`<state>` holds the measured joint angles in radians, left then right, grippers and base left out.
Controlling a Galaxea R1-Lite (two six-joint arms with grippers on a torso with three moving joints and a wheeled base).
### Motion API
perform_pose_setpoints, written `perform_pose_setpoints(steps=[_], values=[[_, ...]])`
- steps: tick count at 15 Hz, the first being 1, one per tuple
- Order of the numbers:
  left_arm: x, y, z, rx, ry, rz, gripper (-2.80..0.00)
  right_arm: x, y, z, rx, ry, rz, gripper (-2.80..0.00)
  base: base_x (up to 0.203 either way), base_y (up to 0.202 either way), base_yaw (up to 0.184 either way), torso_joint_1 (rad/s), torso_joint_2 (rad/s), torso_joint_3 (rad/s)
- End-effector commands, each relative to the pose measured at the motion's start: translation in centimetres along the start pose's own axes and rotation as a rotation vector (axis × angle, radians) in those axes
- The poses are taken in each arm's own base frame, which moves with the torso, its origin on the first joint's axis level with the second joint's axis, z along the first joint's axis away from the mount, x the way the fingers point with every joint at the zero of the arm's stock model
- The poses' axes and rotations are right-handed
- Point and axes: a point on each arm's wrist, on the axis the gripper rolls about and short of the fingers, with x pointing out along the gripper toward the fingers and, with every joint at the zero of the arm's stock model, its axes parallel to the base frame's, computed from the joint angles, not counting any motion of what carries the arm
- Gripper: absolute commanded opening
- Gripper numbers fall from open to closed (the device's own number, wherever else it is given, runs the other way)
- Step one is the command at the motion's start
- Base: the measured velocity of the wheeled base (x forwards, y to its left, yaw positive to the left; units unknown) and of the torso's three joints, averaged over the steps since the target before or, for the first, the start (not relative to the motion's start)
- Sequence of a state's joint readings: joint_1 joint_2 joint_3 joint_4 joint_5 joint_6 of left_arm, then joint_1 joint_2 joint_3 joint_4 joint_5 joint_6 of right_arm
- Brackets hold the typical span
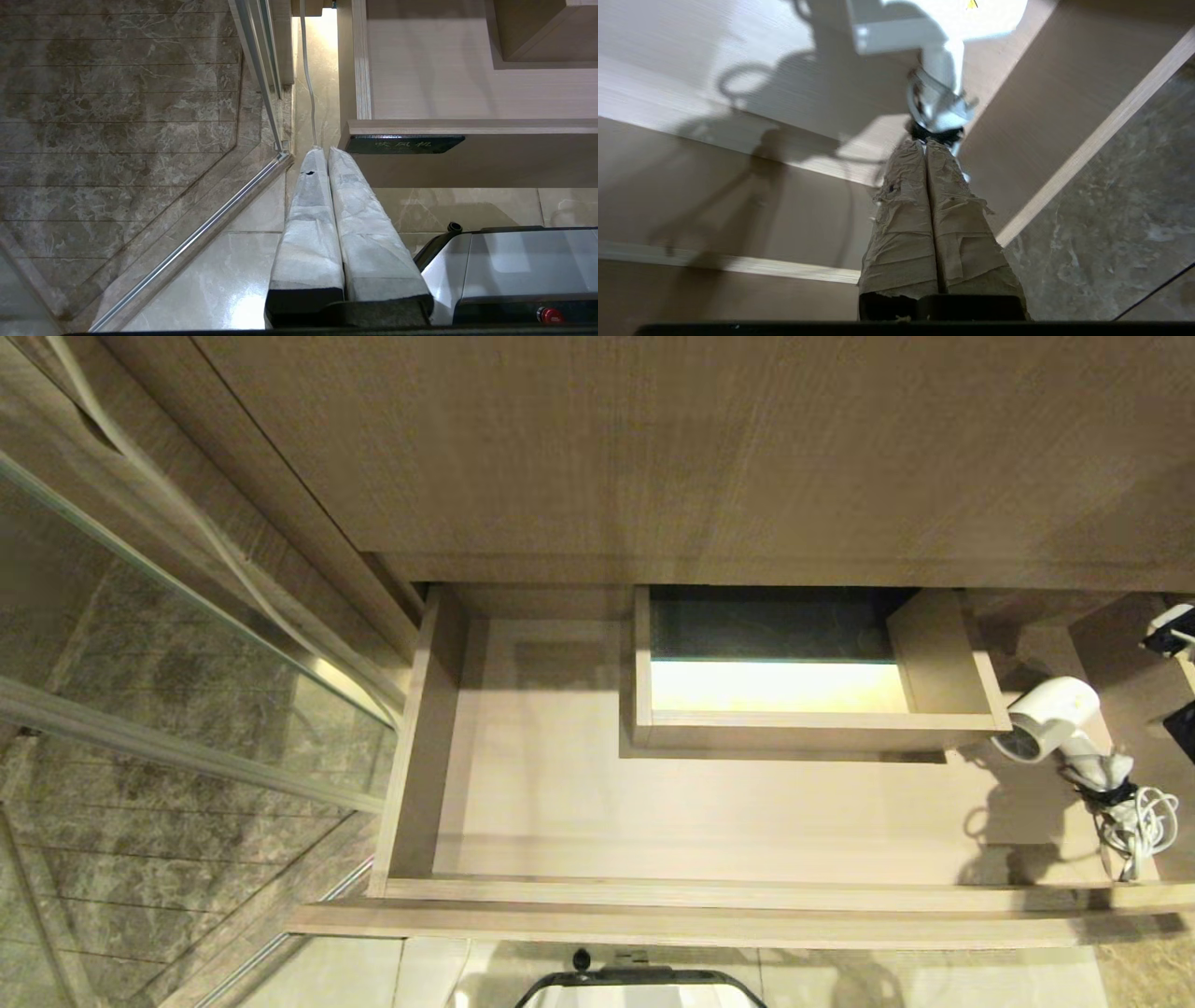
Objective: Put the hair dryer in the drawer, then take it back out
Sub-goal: Take the hairdryer out
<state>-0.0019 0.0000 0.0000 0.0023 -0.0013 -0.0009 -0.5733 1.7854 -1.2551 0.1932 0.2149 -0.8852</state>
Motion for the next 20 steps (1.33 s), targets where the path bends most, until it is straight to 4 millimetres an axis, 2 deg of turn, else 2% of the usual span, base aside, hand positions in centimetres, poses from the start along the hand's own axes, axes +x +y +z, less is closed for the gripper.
perform_pose_setpoints(steps=[1, 10, 20], values=[[0.0, 0.0, 0.0, -0.001, 0.000, 0.000, -2.80, 1.8, -0.7, -1.5, -0.035, 0.050, 0.030, 0.00, 0.000, 0.000, 0.000, 0.000, 0.00, 0.000], [0.0, 0.0, 0.0, -0.001, 0.000, 0.000, -2.80, 7.2, -2.0, -3.3, -0.093, 0.091, 0.087, 0.00, 0.000, 0.000, 0.000, 0.000, 0.00, 0.000], [0.0, 0.0, 0.0, -0.001, -0.001, 0.000, -2.80, 13.6, -3.3, -3.9, -0.106, -0.010, 0.121, 0.00, 0.000, 0.000, 0.000, 0.000, 0.00, 0.000]])
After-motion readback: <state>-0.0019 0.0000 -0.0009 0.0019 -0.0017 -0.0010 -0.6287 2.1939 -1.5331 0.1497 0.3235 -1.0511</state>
